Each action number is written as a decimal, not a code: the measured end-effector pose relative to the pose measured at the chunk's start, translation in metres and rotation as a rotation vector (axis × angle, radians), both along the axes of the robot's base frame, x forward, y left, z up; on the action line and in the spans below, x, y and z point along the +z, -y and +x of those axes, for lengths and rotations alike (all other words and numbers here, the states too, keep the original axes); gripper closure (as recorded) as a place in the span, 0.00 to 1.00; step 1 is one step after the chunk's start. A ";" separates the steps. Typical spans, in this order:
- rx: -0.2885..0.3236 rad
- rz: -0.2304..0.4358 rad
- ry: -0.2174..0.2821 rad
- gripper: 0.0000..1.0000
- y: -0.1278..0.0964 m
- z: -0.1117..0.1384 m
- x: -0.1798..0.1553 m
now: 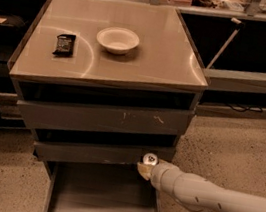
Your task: Pick pepsi can from bottom drawer and place on counter
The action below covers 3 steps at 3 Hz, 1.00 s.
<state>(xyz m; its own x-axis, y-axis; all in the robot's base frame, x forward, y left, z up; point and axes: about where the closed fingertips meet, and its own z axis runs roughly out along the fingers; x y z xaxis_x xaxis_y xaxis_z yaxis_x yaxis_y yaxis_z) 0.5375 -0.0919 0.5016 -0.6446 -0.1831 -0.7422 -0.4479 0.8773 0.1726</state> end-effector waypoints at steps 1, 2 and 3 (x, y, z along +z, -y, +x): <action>-0.004 -0.029 0.059 1.00 0.007 0.011 0.035; -0.004 -0.029 0.059 1.00 0.007 0.011 0.035; 0.000 -0.034 0.061 1.00 0.011 0.013 0.053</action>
Offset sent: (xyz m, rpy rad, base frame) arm 0.0114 -0.0070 0.0352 -0.0291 -0.0591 -0.0043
